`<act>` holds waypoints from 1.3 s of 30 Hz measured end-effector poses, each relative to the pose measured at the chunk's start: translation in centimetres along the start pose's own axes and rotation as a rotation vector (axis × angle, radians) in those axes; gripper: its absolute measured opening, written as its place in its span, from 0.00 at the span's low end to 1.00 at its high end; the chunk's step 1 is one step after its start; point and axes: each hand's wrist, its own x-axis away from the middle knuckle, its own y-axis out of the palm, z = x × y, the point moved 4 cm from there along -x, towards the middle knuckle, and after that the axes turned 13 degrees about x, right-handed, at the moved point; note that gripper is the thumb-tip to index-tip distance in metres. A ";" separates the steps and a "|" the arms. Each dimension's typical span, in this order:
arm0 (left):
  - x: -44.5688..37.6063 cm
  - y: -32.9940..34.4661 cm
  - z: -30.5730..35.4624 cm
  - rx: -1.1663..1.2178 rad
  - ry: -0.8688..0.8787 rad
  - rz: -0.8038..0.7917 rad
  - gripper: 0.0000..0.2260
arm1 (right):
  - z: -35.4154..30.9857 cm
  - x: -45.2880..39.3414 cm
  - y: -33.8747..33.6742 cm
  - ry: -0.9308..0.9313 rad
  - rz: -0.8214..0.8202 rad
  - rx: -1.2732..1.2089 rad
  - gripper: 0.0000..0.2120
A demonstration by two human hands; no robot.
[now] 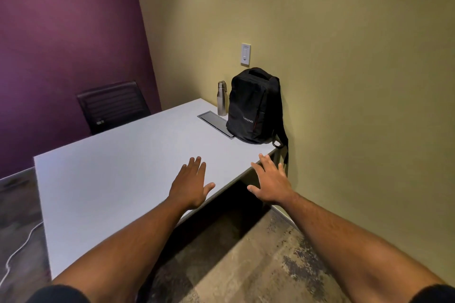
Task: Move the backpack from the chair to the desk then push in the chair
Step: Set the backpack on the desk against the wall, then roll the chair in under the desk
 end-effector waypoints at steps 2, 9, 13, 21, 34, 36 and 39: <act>1.7 0.2 0.1 0.019 -0.002 0.005 0.35 | -0.6 1.9 -0.3 0.016 0.007 -0.032 0.41; 9.9 0.4 2.4 0.096 0.030 0.033 0.36 | -2.8 10.9 -1.6 -0.022 0.053 0.043 0.41; 16.1 0.4 3.9 0.101 0.054 0.022 0.35 | -3.7 17.0 -2.3 -0.024 0.047 0.063 0.41; 26.6 -0.7 4.9 0.094 0.092 0.019 0.35 | -7.1 27.8 -2.8 0.021 0.023 0.027 0.40; 39.5 -1.6 0.4 0.091 0.166 -0.033 0.35 | -17.6 38.9 -3.5 0.088 0.069 0.059 0.40; 42.4 -1.4 -1.2 0.082 0.161 -0.069 0.35 | -20.4 41.3 -2.9 0.111 0.063 0.042 0.40; 46.3 -0.6 -3.6 0.029 0.172 -0.131 0.35 | -24.5 44.6 -2.1 0.146 0.063 0.006 0.39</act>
